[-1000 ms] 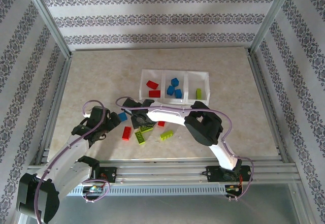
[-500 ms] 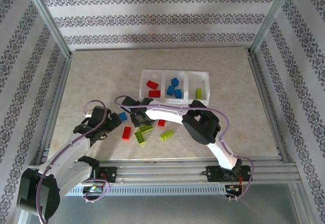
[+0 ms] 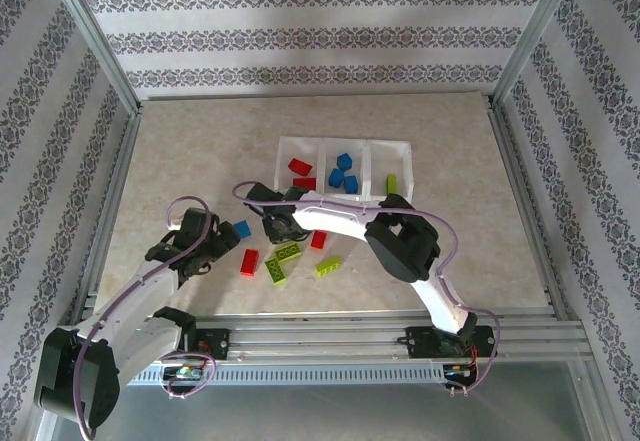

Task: Sort the legos into containers by color
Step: Pick up the lego from the bottom-center of the table, then place the lego in the container.

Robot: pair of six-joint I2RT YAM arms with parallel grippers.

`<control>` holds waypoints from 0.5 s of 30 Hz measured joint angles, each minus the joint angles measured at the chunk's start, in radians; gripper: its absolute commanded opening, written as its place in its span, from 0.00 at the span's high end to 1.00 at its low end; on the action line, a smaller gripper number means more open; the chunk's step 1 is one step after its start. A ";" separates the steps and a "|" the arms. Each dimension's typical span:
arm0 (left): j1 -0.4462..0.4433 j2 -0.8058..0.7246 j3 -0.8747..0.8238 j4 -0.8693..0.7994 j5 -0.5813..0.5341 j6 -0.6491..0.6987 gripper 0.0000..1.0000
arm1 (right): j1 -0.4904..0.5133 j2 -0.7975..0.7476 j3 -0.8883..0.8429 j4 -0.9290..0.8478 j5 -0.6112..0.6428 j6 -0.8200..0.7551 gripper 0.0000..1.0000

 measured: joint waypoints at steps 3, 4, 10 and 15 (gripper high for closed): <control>0.000 0.005 0.003 0.003 0.000 0.003 0.00 | -0.013 -0.051 -0.030 0.000 0.017 0.000 0.84; 0.000 0.006 0.004 0.005 0.001 0.003 0.01 | -0.018 -0.071 -0.039 0.000 0.024 0.000 0.85; 0.000 0.006 0.004 0.006 0.004 0.006 0.00 | -0.056 -0.179 -0.084 0.000 0.063 -0.014 0.85; 0.000 0.006 0.004 0.006 0.006 0.006 0.00 | -0.126 -0.264 -0.125 0.000 0.112 -0.039 0.85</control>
